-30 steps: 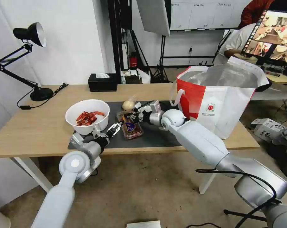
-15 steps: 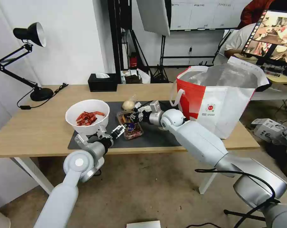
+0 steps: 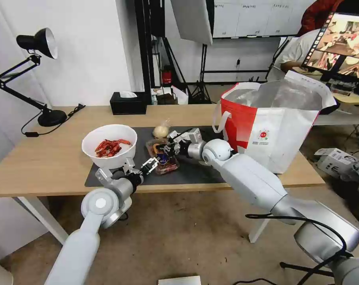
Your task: Pick up the trash from the table and place it into the takeout bag.
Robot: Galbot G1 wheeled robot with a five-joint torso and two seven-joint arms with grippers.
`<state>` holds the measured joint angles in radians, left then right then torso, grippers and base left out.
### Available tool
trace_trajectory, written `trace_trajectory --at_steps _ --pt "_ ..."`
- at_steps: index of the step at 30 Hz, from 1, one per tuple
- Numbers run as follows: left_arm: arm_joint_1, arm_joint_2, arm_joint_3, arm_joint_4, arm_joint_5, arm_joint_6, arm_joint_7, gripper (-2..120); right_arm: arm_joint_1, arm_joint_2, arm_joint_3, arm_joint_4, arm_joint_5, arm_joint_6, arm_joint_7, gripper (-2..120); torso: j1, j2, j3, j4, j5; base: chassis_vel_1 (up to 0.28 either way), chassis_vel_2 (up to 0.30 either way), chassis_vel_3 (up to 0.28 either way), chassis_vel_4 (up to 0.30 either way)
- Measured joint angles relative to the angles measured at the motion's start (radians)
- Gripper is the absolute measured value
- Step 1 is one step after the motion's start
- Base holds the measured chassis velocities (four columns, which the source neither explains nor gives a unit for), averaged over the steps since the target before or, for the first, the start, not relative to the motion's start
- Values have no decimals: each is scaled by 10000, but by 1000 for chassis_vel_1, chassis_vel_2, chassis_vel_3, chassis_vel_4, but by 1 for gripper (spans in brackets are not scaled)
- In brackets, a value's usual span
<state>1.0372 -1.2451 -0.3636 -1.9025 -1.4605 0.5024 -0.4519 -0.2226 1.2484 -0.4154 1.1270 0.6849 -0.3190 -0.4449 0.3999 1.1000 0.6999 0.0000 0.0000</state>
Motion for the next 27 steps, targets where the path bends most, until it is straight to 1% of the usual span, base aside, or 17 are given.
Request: trace_trajectory --at_steps 6,7,8,11,12,13,14,15,16,19,20,22,23,24,27 --pt "-162 -54 117 104 -56 17 -89 100 -3 -62 4 58 40 -7 6 0 0 0 0 0 0 0 0 0 0" --pt "-198 -87 145 132 -67 17 -120 97 -9 -81 7 75 54 -8 12 0 1 0 0 0 0 0 0 0 0" --pt "-198 -87 145 132 -67 17 -120 97 -9 -81 7 75 54 -8 12 0 1 0 0 0 0 0 0 0 0" --pt "-240 -168 192 200 -78 10 -178 86 -22 -117 14 112 96 -10 28 0 0 0 0 0 0 0 0 0 0" --pt "-245 -190 202 221 -79 3 -190 81 -25 -125 14 121 106 -11 31 0 0 0 0 0 0 0 0 0 0" --pt "-245 -190 202 221 -79 3 -190 81 -25 -125 14 121 106 -11 31 0 0 0 0 0 0 0 0 0 0" --pt "-246 -202 208 234 -79 -4 -194 74 -27 -131 15 127 115 -11 35 0 1 0 0 0 0 0 0 0 0" --pt "-253 -223 224 258 -79 -10 -206 70 -27 -139 16 139 129 -12 42 0 0 0 0 0 0 0 0 0 0" --pt "-253 -223 224 258 -79 -10 -206 70 -27 -139 16 139 129 -12 42 0 0 0 0 0 0 0 0 0 0" --pt "-302 -262 273 316 -74 -56 -252 54 -28 -173 24 199 187 -20 75 0 0 0 1 0 -1 0 0 0 0" --pt "-302 -262 273 316 -74 -56 -252 54 -28 -173 24 199 187 -20 75 0 0 0 1 0 -1 0 0 0 0" --pt "-320 -264 286 337 -68 -84 -265 45 -28 -188 24 207 210 -23 98 0 1 0 1 0 -1 0 0 0 0" --pt "-321 -264 292 338 -67 -91 -271 38 -28 -194 24 215 217 -25 105 0 1 1 1 0 -1 0 0 0 0" --pt "-321 -264 292 338 -67 -91 -271 38 -28 -194 24 215 217 -25 105 0 1 1 1 0 -1 0 0 0 0" --pt "-322 -265 322 337 -67 -100 -325 25 -30 -200 24 225 234 -28 116 0 1 1 0 0 0 0 0 0 0"
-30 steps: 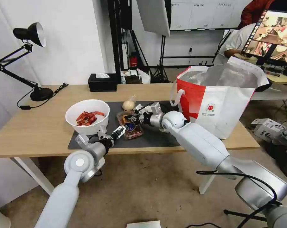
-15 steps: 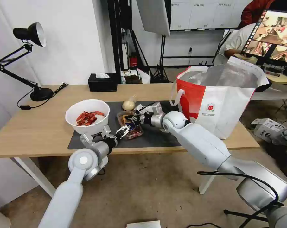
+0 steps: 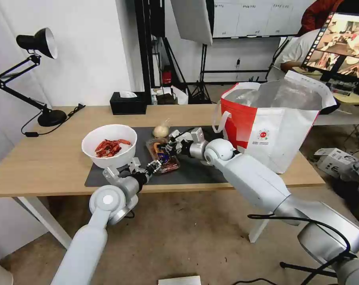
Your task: Pick up the trash from the table and place it into the takeout bag.
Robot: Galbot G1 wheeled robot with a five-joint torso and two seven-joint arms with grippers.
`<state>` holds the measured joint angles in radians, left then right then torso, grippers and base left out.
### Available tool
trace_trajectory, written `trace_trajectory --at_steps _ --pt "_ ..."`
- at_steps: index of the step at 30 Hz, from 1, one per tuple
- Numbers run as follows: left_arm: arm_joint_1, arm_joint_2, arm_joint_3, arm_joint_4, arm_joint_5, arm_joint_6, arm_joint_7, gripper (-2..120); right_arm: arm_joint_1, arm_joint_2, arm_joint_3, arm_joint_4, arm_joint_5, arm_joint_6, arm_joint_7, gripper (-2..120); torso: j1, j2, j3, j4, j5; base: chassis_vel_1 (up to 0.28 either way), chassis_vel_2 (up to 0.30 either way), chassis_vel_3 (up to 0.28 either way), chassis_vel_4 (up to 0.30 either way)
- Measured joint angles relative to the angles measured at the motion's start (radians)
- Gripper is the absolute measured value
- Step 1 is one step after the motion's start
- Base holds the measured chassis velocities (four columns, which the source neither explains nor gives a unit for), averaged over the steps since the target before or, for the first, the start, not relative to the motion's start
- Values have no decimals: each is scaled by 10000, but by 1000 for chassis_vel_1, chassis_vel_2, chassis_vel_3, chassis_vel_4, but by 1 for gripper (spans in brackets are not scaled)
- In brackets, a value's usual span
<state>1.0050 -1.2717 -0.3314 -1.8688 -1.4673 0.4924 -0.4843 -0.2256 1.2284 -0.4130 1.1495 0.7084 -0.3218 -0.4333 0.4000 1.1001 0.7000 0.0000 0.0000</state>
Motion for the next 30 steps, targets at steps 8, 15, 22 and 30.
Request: trace_trajectory --at_steps 8,15,22,30 --pt "-38 13 23 70 2 -9 -9 0 -44 -10 15 0 21 -1 7 0 0 0 0 0 0 0 0 0 0" --pt "-49 7 25 97 3 -27 15 0 -122 -92 164 64 108 -1 23 0 0 0 0 0 0 0 0 0 0" --pt "8 73 -34 -151 -37 -212 76 0 -626 -441 644 899 848 366 683 0 1 0 0 1 1 0 0 0 0" --pt "108 411 -185 -735 -128 -437 352 0 -2168 -1553 1957 3810 1798 1036 2185 22 0 1 -1 1 1 0 0 0 0"
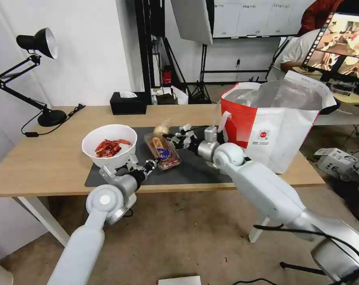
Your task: Pick up the trash from the table and place it into the takeout bag.
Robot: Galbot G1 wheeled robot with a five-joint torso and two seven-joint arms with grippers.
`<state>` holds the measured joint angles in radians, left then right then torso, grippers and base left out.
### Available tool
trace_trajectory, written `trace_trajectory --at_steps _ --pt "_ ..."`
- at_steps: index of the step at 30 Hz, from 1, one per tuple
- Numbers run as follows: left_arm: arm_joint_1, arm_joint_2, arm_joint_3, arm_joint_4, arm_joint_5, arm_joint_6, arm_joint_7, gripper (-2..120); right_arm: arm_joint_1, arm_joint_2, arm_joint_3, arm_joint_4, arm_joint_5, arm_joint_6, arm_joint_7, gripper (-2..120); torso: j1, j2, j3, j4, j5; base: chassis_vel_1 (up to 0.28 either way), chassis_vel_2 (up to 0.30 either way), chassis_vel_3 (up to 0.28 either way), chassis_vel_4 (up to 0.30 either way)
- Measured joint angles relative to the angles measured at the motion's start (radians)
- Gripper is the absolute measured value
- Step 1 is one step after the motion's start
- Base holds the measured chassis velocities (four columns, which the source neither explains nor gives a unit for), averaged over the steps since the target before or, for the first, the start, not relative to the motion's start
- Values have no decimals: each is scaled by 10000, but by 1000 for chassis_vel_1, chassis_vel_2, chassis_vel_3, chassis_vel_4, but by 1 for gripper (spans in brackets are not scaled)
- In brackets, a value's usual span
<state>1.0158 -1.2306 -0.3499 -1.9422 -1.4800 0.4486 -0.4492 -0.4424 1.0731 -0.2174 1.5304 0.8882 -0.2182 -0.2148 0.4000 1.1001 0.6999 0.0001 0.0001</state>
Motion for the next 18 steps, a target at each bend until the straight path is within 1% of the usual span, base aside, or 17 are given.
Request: trace_trajectory --at_steps 1,2,5,6,7,9,10,11,13,14,15,16,17,18 --pt "5 43 -19 -87 -10 -16 27 0 -349 -249 217 540 123 32 222 26 0 0 0 -1 0 0 0 0 0" --pt "5 43 -19 -87 -10 -16 27 0 -349 -249 217 540 123 32 222 26 0 0 0 -1 0 0 0 0 0" --pt "1 136 -51 -322 -16 -71 102 0 -1633 -1036 981 2041 195 189 728 39 -1 -1 1 -2 0 0 0 0 0" --pt "1 136 -51 -322 -16 -71 102 0 -1633 -1036 981 2041 195 189 728 39 -1 -1 1 -2 0 0 0 0 0" --pt "2 146 -65 -390 2 -116 124 0 -2171 -1249 1327 2504 153 280 874 46 0 -1 1 -1 1 0 0 0 0" --pt "2 162 -83 -494 29 -241 184 0 -3331 -1590 2099 3376 33 407 1125 55 -1 -1 0 -1 1 0 0 0 0" --pt "2 162 -83 -494 29 -241 184 0 -3331 -1590 2099 3376 33 407 1125 55 -1 -1 0 -1 1 0 0 0 0" --pt "-19 174 -83 -540 48 -326 227 0 -4043 -1761 2612 3854 -75 437 1249 60 -1 0 0 -1 2 0 0 0 0" --pt "-119 193 -58 -595 64 -488 322 0 -5053 -1974 3341 4496 -358 477 1386 70 -2 0 -1 -2 -3 0 0 0 0" --pt "-236 196 -17 -600 79 -590 403 0 -5750 -2073 3741 4851 -595 492 1428 75 -2 0 0 0 1 0 0 0 0" --pt "-236 196 -17 -600 79 -590 403 0 -5750 -2073 3741 4851 -595 492 1428 75 -2 0 0 0 1 0 0 0 0" --pt "-384 191 25 -598 108 -677 469 0 -6295 -2153 4038 5129 -789 520 1451 78 -1 -1 1 -3 2 0 0 0 0" --pt "-602 187 96 -577 125 -766 561 0 -7003 -2207 4366 5472 -1103 607 1522 83 -2 0 0 -2 -4 0 0 0 0" --pt "-798 191 179 -533 135 -831 622 0 -7601 -2192 4558 5676 -1415 740 1590 88 -2 0 0 0 -2 0 0 0 0"
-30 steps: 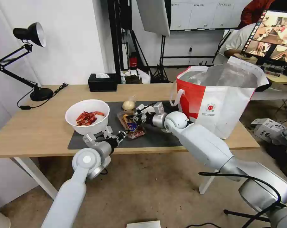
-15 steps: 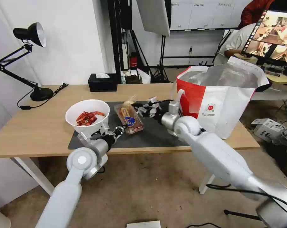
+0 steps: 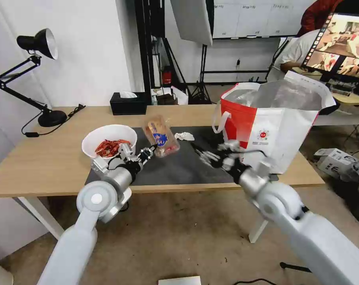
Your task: Pick up the trash from the table and place it into the takeout bag.
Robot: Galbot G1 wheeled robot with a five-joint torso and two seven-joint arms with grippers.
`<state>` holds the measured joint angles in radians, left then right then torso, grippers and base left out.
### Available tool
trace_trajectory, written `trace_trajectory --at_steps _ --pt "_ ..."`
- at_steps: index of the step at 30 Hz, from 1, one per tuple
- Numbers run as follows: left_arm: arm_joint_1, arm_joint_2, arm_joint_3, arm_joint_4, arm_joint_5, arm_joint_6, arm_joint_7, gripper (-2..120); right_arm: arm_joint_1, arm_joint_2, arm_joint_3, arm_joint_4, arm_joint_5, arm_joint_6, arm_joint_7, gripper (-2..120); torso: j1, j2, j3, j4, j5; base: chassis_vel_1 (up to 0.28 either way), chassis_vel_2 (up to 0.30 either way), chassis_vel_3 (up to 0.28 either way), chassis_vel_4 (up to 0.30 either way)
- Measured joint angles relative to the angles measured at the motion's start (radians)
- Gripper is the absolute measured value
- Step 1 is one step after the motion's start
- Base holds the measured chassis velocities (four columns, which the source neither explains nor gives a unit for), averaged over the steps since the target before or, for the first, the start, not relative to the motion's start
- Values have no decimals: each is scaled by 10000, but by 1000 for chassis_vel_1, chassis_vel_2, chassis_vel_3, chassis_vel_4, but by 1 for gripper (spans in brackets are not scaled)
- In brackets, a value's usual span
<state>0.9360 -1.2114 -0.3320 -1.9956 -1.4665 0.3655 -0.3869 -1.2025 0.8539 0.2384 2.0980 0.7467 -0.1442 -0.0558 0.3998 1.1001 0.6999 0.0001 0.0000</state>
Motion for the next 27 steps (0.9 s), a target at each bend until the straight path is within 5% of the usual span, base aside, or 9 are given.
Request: trace_trajectory --at_steps 5,13,19,27 --pt "-870 30 392 204 7 -192 111 0 -1878 479 558 460 -1176 708 103 99 0 -1 0 -1 0 0 0 0 0" --pt "-3165 -111 1835 834 -77 -732 90 0 -4765 2091 1251 904 -3382 1865 -25 100 0 -1 -1 -3 2 0 0 0 0" --pt "-4685 -804 3223 1703 482 -1477 -77 0 -5440 2714 1184 660 -4200 2356 -138 100 1 -1 0 -1 3 0 0 0 0" --pt "-6398 -2494 4836 3814 2350 -2512 -199 0 -5810 3119 1118 532 -4679 2645 -346 100 3 -1 1 -3 4 0 0 0 0"
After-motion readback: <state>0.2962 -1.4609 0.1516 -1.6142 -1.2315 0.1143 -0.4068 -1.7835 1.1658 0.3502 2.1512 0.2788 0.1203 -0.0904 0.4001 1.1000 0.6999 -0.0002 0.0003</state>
